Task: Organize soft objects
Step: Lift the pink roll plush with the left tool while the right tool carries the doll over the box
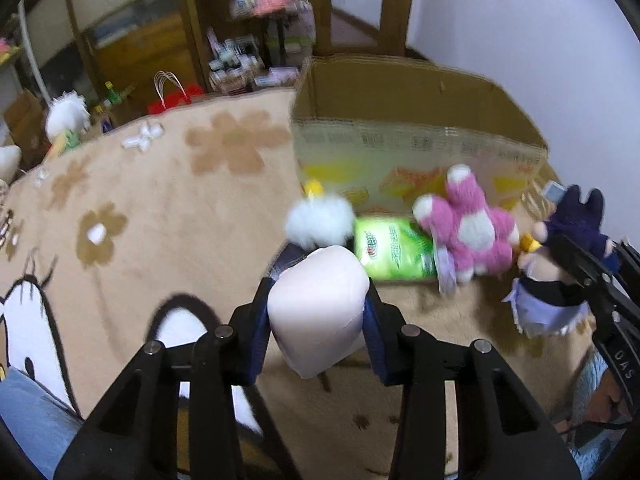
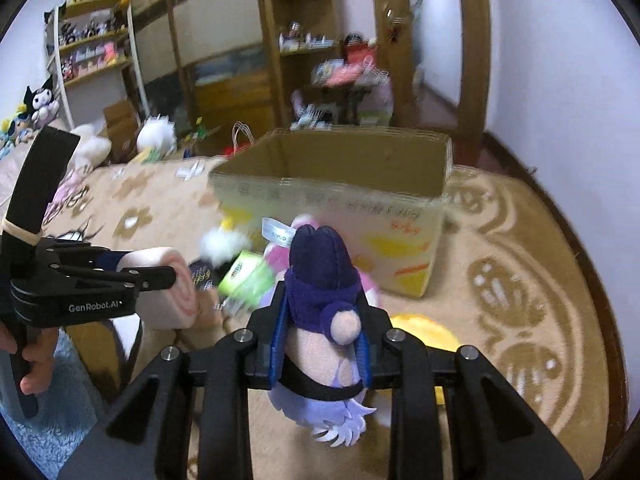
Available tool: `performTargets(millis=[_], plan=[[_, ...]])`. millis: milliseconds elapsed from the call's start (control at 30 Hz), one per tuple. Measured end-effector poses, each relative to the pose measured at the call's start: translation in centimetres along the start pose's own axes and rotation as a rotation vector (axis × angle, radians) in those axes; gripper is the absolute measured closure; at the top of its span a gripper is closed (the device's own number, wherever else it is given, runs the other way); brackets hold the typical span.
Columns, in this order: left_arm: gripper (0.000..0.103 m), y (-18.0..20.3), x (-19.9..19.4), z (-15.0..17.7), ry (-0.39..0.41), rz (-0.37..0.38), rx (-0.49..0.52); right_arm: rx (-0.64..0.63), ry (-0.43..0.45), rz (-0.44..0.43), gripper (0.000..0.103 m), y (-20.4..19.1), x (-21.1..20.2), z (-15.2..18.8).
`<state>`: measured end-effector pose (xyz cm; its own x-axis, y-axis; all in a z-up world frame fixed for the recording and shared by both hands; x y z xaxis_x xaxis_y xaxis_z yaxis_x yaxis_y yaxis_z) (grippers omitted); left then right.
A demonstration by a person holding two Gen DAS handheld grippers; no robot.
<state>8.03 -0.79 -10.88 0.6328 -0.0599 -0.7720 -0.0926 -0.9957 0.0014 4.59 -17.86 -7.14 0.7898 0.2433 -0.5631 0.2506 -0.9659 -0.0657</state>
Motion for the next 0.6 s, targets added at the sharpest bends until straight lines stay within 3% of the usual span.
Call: performTargets(millis=[300, 600], plan=[[0.064, -0.2, -5.8, -2.7, 0.292, -0.06, 0.047, 0.012, 0.096, 0.048, 0.073, 0.4, -1.6, -2.3], [0.063, 0.4, -9.1, -5.4, 0.419, -0.073, 0.071, 0.046, 0.185, 0.04, 0.073, 1.6, -3.6, -5.2]])
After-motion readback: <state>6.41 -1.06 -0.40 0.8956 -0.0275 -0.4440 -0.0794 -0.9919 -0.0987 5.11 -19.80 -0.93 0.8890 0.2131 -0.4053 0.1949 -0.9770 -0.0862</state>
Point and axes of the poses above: each gripper's, at about its wrist camera, not at the fingertips, and x roughly the way its jaws point, y to its right, z to its underside, the point moved 5 cm from there along x, roughly the way its jaws point, and after that the axes turned 5 degrees about y, right-handed, at the moved point
